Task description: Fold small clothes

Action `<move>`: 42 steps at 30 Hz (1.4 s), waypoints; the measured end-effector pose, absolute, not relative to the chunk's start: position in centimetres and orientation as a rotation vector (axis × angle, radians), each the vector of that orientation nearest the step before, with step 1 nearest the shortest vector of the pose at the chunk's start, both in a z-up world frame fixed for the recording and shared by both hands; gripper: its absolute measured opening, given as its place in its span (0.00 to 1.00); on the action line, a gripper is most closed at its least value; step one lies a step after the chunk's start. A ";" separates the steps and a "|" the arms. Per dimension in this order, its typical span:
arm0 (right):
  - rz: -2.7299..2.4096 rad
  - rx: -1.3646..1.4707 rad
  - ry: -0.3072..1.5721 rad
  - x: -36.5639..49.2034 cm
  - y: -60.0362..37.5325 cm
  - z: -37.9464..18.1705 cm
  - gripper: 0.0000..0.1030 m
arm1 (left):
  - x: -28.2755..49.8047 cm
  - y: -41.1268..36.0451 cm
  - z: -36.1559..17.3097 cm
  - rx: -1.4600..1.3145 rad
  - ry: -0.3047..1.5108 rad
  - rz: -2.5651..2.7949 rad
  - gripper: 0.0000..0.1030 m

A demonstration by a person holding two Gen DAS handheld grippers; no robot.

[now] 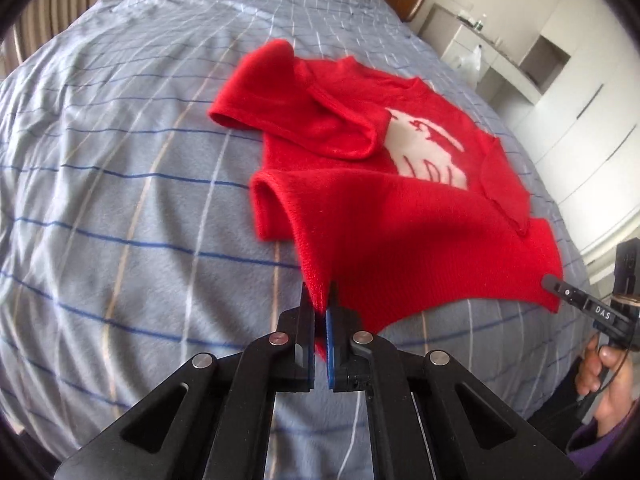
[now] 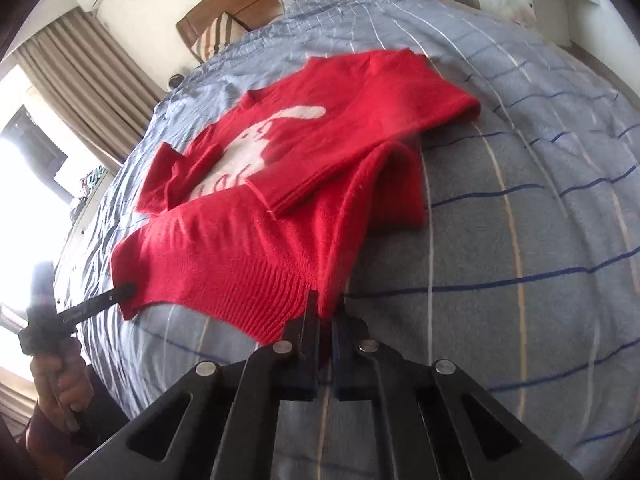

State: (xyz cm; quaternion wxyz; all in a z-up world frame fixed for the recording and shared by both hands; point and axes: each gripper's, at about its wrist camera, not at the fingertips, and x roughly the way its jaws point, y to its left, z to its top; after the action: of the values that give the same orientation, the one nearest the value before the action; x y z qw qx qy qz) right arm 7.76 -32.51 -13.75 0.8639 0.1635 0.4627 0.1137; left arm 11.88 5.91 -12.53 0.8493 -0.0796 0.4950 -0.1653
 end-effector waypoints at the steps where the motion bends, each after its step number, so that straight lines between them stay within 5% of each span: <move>1: 0.263 0.339 0.981 6.4 -32.8 -12.7 0.04 | 10.6 7.0 -11.7 -0.169 1.043 -0.370 0.02; 5: 0.295 0.305 1.079 1.9 -32.5 -11.4 0.04 | 6.1 8.9 -11.5 -0.140 1.108 -0.419 0.02; 10: 0.185 0.251 1.203 0.8 -32.0 -16.1 0.03 | 4.2 7.5 -16.0 -0.062 1.191 -0.341 0.01; 19: 0.125 0.240 1.188 0.9 -32.3 -19.0 0.03 | 4.0 6.9 -18.3 -0.047 1.140 -0.282 0.02; 23: 0.144 0.216 1.169 0.7 -31.8 -18.6 0.04 | 3.3 7.4 -17.7 -0.062 1.118 -0.274 0.12; 26: 0.157 0.144 1.193 0.1 -32.0 -17.0 0.37 | 2.0 8.4 -16.6 -0.037 1.135 -0.246 0.47; 27: 0.130 0.077 1.172 -0.1 -32.3 -15.8 0.39 | 1.2 9.0 -16.1 -0.023 1.122 -0.225 0.49; 34: 0.174 -0.327 0.907 5.5 -29.5 -8.6 0.52 | 0.6 13.6 -11.8 -0.066 0.973 -0.057 0.51; 42: 0.329 -0.275 0.976 17.2 -26.1 -16.2 0.52 | 1.8 14.1 -11.2 -0.161 0.949 0.001 0.52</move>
State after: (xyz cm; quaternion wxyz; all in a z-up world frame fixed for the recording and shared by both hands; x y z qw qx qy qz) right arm 17.21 -26.08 -16.21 0.8612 -0.1309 0.4654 0.1570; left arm 1.81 14.10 -11.25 0.8863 -0.0774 0.4566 0.0005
